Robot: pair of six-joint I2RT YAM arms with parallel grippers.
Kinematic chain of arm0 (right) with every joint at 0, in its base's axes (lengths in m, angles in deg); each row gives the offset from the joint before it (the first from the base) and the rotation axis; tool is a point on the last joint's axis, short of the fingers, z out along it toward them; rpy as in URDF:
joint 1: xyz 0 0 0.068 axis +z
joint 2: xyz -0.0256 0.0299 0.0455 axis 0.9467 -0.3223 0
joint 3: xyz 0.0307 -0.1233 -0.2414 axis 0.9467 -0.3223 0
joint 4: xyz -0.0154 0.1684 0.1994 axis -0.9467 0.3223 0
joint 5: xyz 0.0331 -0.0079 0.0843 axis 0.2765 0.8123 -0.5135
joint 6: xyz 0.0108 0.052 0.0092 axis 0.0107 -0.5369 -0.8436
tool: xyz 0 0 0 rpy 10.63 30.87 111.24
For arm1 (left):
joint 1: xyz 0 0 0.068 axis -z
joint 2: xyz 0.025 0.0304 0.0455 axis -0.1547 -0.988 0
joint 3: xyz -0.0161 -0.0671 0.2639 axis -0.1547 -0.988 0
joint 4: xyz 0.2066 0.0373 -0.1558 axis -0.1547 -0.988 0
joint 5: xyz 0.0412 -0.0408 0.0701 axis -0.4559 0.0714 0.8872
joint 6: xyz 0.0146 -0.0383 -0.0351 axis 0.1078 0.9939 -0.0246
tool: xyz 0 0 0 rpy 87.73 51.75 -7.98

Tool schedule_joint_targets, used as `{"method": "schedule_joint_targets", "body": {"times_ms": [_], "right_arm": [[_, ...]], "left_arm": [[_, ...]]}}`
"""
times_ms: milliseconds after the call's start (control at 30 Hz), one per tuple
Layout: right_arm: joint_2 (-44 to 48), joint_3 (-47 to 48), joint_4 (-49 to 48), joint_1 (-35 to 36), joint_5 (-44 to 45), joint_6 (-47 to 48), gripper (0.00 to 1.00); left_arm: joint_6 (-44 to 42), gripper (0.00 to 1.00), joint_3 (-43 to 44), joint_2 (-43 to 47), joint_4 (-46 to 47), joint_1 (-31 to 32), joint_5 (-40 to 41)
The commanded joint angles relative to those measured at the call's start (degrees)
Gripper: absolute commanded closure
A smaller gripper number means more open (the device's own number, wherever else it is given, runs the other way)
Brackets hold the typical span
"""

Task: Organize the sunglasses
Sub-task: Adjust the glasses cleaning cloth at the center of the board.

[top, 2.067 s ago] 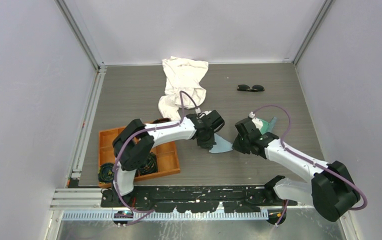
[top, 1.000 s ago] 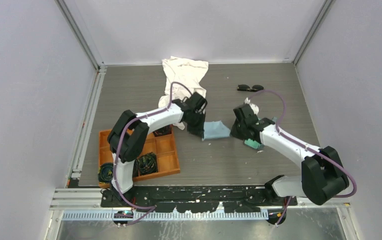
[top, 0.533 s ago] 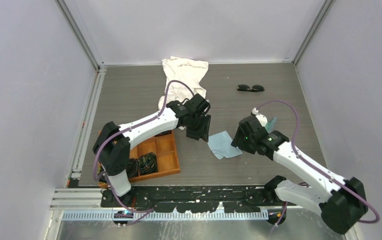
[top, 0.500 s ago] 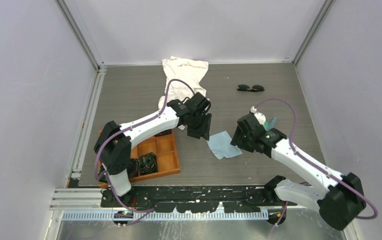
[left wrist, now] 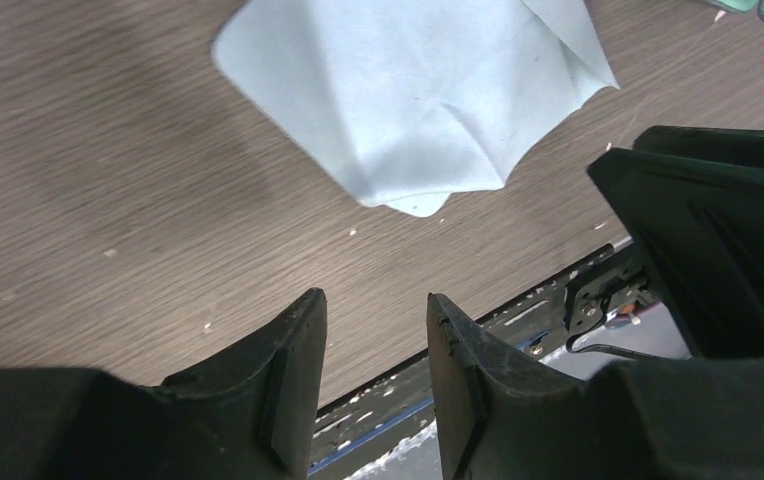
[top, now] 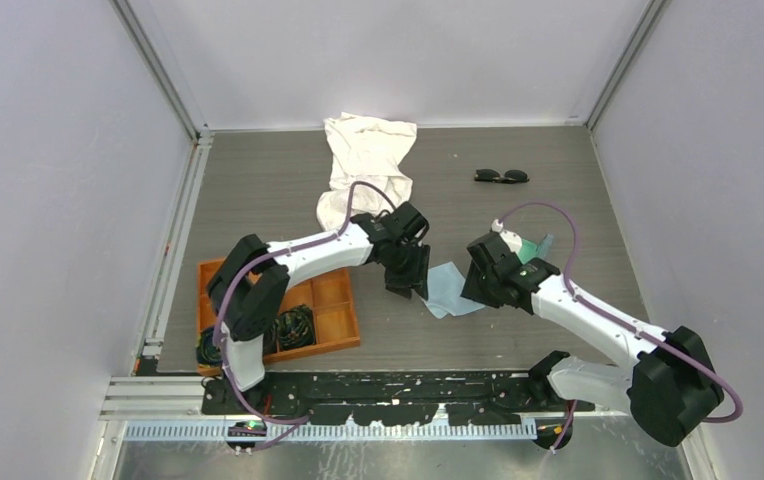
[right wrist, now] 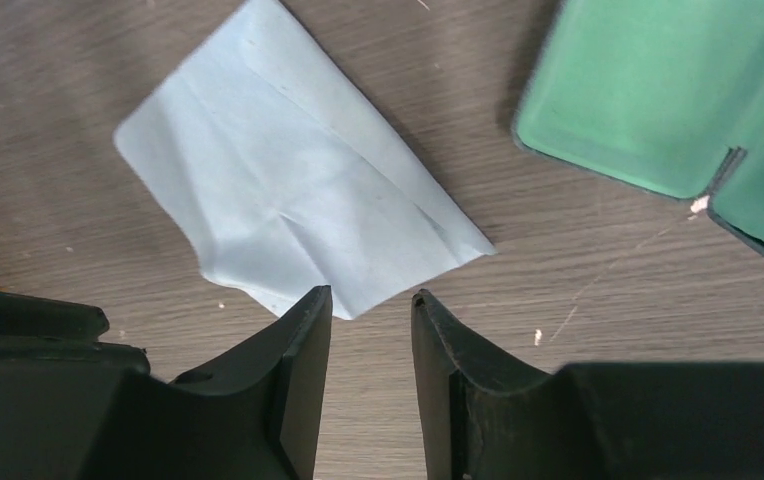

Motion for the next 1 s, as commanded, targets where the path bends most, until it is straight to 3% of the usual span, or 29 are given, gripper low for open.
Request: {"method": "schedule_joint_targets", "body": {"times_ms": [0, 233, 400, 667, 767, 967], "right_arm": [[2.1, -1.8, -2.0, -1.0, 1.6, -1.4, 0.59], [2.3, -1.5, -1.6, -1.9, 1.8, -1.5, 0.59], [4.2, -1.8, -0.7, -2.0, 2.4, -1.7, 0.59], [6.1, -2.1, 0.1, -2.0, 3.0, -2.4, 0.6], [6.8, -2.5, 0.1, -2.1, 3.2, -2.6, 0.6], [5.5, -3.6, -1.7, -2.2, 1.6, -2.0, 0.6]], "left_arm": [[3.0, 0.57, 1.0, -3.4, 4.7, 3.2, -5.0], [6.7, 0.59, 2.5, -6.9, 4.6, 4.9, 2.4], [10.4, 0.67, 0.2, -8.1, 10.1, 4.9, 5.1], [10.8, 0.85, 4.4, -12.6, 7.8, 4.8, 7.6], [9.9, 0.99, 4.5, -12.0, 6.5, 4.7, 9.3], [-2.5, 1.0, 8.7, -13.8, -0.3, 3.1, 5.7]]}}
